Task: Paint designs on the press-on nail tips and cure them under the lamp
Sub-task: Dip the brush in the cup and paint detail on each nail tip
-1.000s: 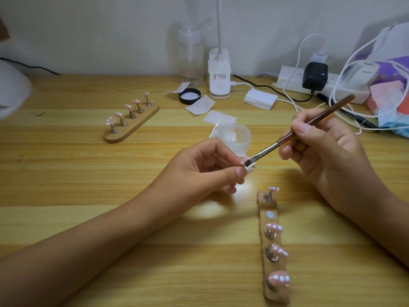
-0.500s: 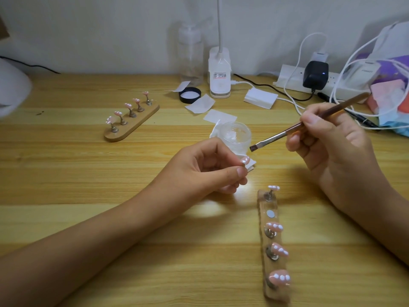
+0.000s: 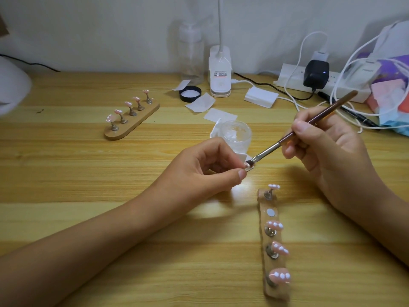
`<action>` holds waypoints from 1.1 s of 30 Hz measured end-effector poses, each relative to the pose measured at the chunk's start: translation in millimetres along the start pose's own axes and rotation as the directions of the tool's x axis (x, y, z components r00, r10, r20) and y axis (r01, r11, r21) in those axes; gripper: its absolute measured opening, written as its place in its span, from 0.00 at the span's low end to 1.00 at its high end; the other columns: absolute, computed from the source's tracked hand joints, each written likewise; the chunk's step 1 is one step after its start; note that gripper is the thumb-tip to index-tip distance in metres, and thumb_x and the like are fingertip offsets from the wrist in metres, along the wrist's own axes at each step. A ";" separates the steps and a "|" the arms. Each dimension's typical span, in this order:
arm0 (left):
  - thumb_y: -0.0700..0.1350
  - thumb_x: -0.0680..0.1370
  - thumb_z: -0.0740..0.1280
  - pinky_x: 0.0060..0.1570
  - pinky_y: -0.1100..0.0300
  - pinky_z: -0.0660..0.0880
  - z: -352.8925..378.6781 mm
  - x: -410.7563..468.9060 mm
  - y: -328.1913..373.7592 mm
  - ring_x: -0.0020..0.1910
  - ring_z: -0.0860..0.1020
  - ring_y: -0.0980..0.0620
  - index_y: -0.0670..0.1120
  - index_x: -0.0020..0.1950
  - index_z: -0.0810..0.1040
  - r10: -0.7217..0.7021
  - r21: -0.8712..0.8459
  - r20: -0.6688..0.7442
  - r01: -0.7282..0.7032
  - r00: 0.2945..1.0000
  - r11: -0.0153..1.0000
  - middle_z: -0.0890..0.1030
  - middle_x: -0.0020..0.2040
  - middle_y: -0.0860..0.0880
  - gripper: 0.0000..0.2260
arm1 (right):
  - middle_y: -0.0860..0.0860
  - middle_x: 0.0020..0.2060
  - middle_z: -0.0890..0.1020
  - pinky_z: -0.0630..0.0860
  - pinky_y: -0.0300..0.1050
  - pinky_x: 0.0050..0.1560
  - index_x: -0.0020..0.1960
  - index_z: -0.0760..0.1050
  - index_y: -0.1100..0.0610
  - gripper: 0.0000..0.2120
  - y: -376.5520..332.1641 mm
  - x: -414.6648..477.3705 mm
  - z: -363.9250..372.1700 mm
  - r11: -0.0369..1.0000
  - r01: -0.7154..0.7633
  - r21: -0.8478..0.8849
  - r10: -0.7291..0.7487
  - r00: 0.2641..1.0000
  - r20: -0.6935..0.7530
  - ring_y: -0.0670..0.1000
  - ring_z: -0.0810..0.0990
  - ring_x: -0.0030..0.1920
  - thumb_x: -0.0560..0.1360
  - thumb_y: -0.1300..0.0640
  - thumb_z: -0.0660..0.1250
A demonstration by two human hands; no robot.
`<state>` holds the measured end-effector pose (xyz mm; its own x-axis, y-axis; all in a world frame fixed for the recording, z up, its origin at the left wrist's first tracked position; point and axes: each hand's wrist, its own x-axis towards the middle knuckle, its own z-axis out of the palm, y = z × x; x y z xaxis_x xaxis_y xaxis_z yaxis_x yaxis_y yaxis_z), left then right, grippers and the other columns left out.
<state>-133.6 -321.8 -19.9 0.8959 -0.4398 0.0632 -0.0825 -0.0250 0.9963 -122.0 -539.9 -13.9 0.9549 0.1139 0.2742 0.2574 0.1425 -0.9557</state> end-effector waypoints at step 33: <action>0.46 0.70 0.78 0.37 0.73 0.65 26.6 -9.0 2.1 0.35 0.72 0.61 0.52 0.42 0.86 0.095 0.461 0.076 -0.119 0.993 0.879 0.74 0.35 0.57 0.03 | 0.46 0.31 0.76 0.75 0.35 0.36 0.46 0.73 0.54 0.06 6.9 14.9 -9.4 0.973 -0.073 0.220 0.128 0.961 -0.247 0.44 0.77 0.32 0.81 0.63 0.62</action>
<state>-153.5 -341.7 -19.9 0.8484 -0.5068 0.1525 -0.3803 -0.3834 0.8416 -104.6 -546.4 -17.4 0.9867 -0.1147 0.1150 0.1482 0.3467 -0.9262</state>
